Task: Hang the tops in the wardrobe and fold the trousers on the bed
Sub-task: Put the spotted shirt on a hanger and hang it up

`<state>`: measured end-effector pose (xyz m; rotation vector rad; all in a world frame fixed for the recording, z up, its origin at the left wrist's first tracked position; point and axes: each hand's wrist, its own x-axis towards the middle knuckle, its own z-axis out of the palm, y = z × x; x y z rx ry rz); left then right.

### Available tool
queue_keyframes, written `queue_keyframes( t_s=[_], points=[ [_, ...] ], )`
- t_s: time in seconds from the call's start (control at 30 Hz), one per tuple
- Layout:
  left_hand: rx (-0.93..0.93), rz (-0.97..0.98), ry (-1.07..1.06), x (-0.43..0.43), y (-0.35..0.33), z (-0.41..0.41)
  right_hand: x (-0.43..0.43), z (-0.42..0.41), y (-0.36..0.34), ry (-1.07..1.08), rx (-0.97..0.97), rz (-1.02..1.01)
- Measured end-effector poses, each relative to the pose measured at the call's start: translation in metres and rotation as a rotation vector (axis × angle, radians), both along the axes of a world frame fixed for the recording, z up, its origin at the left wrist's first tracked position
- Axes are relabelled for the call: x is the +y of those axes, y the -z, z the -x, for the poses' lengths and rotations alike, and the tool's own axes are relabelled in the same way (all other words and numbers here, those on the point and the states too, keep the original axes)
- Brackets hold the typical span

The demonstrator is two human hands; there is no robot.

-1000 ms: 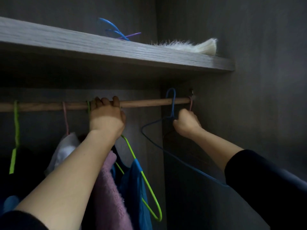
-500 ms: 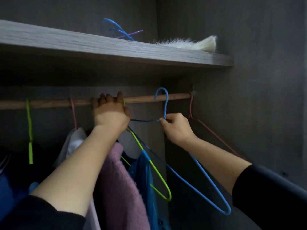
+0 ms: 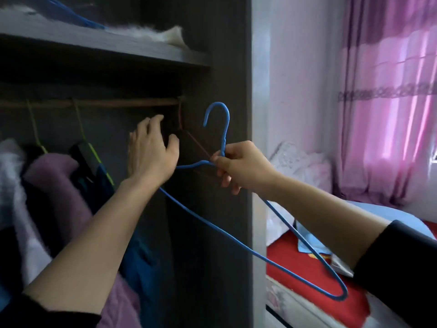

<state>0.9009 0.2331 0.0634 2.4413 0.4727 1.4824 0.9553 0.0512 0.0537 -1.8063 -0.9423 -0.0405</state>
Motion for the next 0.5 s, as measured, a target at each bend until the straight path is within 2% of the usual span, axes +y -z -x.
queue_keyframes(
  t_s=[0.1, 0.2, 0.4, 0.5],
  points=[
    [-0.110, 0.009, 0.157, -0.081, 0.031, 0.000, -0.087, 0.006, 0.019, 0.020, 0.033, 0.048],
    [-0.129, 0.037, 0.318, -0.166, 0.072, -0.008, -0.178, 0.006, 0.046, 0.072, 0.113, 0.095],
    [0.101, 0.194, 0.535, -0.327, 0.150, -0.043, -0.344, 0.000, 0.117, 0.307, 0.300, 0.178],
    [0.267, 0.181, 0.644, -0.401, 0.189, -0.065, -0.412, 0.000, 0.154, 0.430, 0.363, 0.208]
  ],
)
